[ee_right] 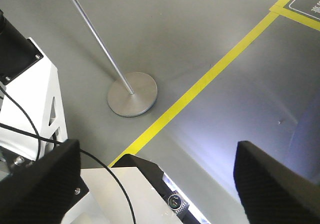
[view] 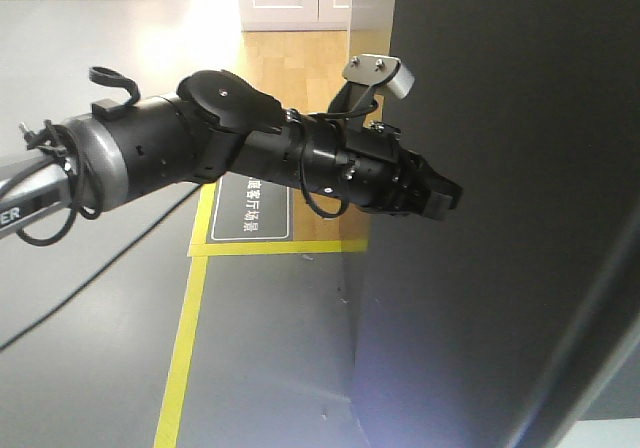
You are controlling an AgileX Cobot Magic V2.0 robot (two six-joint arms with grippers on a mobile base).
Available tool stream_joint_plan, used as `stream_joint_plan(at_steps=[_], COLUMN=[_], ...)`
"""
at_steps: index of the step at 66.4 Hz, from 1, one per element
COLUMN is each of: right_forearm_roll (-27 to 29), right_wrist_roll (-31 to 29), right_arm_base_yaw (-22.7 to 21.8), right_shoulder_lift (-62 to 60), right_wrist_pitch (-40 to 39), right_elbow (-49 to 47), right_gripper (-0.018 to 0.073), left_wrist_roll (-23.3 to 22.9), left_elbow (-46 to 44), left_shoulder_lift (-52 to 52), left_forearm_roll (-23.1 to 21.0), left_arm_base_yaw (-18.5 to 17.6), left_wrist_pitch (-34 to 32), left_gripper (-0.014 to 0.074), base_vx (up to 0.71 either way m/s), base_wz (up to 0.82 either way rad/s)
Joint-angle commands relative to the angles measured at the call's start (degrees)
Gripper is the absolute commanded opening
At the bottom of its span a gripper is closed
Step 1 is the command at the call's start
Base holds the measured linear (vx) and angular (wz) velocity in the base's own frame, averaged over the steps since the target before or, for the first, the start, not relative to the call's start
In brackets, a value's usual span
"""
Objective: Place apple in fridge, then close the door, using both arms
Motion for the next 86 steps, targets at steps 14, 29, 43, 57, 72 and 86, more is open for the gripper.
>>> stream_joint_plan(at_steps=[14, 29, 43, 57, 72, 86], right_forearm_roll=[1.27, 1.27, 1.05, 1.25, 0.95, 0.92], right_wrist_roll=[-0.41, -0.41, -0.6, -0.6, -0.86, -1.47], right_arm_base_yaw=[-0.17, -0.17, -0.17, -0.17, -0.17, -0.17], right_shoulder_lift=[0.62, 0.62, 0.62, 0.62, 0.62, 0.62], right_wrist_pitch=[-2.74, -2.74, -2.92, -2.91, -4.01, -7.18], right_elbow=[-1.25, -1.25, -1.25, -1.25, -1.25, -1.25], right_gripper=[0.0594, 0.0594, 0.0594, 0.0594, 0.0594, 0.0594], left_wrist_roll=[-21.21, -38.0, -51.36, -55.93, -56.36, -56.48], left_elbow=[-0.12, 13.14, 23.63, 31.99, 37.03, 40.02], left_shoulder_lift=[-11.68, -24.08, -34.39, -41.64, -45.73, -50.56], left_forearm_roll=[26.4, 49.94, 66.03, 69.94, 69.81, 69.81], left_arm_base_yaw=[0.07, 0.19, 0.19, 1.47, 8.59, 9.29], left_wrist_pitch=[-4.59, -10.55, -10.53, -10.53, -9.56, -9.89], left_gripper=[-0.0006, -0.0006, -0.0006, -0.0006, -0.0006, -0.0006], base_vx=[0.0, 0.0, 0.0, 0.0, 0.0, 0.0], base_wz=[0.0, 0.0, 0.0, 0.0, 0.0, 0.0])
